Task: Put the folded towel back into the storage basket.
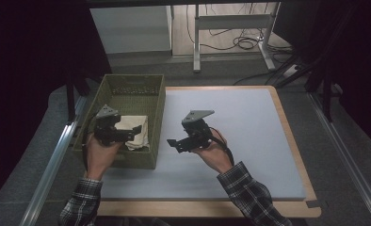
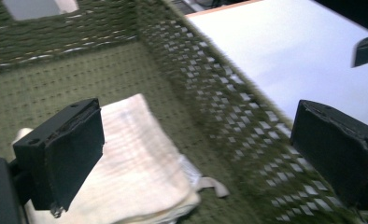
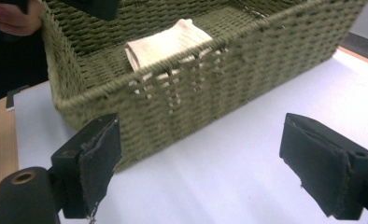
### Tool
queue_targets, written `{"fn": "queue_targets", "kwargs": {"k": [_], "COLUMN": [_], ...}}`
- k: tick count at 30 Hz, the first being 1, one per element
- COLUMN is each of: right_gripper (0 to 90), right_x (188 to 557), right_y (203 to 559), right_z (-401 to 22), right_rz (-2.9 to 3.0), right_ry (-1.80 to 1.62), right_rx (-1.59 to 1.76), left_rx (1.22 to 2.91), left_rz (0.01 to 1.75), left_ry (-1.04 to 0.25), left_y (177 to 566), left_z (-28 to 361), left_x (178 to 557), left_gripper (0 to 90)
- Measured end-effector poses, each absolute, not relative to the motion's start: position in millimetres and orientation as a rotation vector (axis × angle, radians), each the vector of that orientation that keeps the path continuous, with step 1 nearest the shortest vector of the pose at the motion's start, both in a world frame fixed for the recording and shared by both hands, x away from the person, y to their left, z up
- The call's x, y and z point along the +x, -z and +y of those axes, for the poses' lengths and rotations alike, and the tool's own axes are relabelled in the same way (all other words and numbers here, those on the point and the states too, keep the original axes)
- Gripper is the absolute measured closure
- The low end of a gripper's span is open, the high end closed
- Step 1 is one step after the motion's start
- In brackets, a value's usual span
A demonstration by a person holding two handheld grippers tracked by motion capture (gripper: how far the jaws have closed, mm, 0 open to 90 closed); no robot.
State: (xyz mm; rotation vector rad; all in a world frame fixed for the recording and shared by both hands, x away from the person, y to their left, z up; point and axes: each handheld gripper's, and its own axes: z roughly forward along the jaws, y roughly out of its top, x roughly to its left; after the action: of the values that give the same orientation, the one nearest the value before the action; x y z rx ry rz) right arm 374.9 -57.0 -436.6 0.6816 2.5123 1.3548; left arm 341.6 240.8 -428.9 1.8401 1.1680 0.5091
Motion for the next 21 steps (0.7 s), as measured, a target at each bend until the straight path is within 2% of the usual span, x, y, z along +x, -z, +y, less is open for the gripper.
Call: {"fn": "queue_targets", "kwargs": {"k": [21], "right_gripper": [9.6], "right_x": [358], "right_y": [446], "right_z": [-135], "right_rz": [2.444], "right_ry": [-1.297], "right_rx": [0.771], "left_rx": [1.833], "left_rz": [0.967], "left_ry": [-0.491], "left_y": [439], "left_z": [169], "left_x": [306], "left_gripper": [1.9]}}
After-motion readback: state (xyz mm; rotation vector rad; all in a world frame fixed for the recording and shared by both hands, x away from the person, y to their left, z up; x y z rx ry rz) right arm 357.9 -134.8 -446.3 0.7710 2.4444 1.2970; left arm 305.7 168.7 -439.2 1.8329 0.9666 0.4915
